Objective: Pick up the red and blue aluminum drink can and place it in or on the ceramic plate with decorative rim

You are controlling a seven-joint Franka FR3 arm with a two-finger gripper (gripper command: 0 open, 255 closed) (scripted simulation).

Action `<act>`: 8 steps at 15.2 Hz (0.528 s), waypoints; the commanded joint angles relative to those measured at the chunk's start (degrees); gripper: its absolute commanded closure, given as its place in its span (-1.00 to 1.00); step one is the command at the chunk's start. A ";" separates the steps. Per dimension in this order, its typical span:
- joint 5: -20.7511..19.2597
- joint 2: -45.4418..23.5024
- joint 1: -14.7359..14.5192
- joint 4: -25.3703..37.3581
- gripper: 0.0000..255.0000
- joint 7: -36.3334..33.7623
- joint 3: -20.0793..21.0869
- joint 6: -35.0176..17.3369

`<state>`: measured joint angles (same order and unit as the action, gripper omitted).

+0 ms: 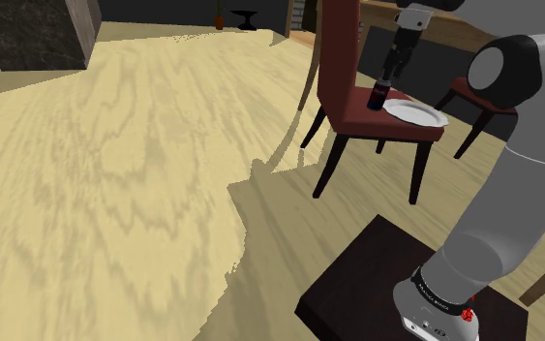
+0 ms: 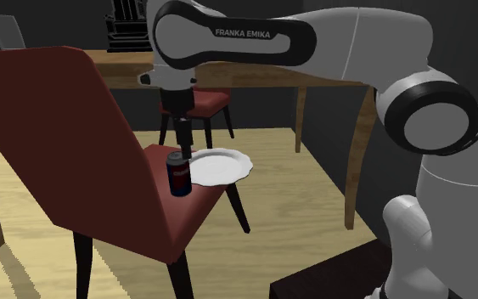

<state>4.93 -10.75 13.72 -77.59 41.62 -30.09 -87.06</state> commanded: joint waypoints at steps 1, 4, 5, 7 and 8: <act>0.15 -0.31 0.17 -0.71 -1.00 0.30 -0.06 -1.04; -0.27 0.51 -0.24 -4.08 -1.00 0.10 0.04 -3.69; -0.39 0.74 -0.35 -5.15 -1.00 0.04 0.07 -4.55; -0.57 1.08 -0.52 -6.79 -1.00 -0.05 0.12 -5.89; -0.56 1.07 -0.51 -6.78 -1.00 -0.04 0.12 -5.89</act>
<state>4.38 -9.71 13.20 -84.10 41.55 -29.96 -92.69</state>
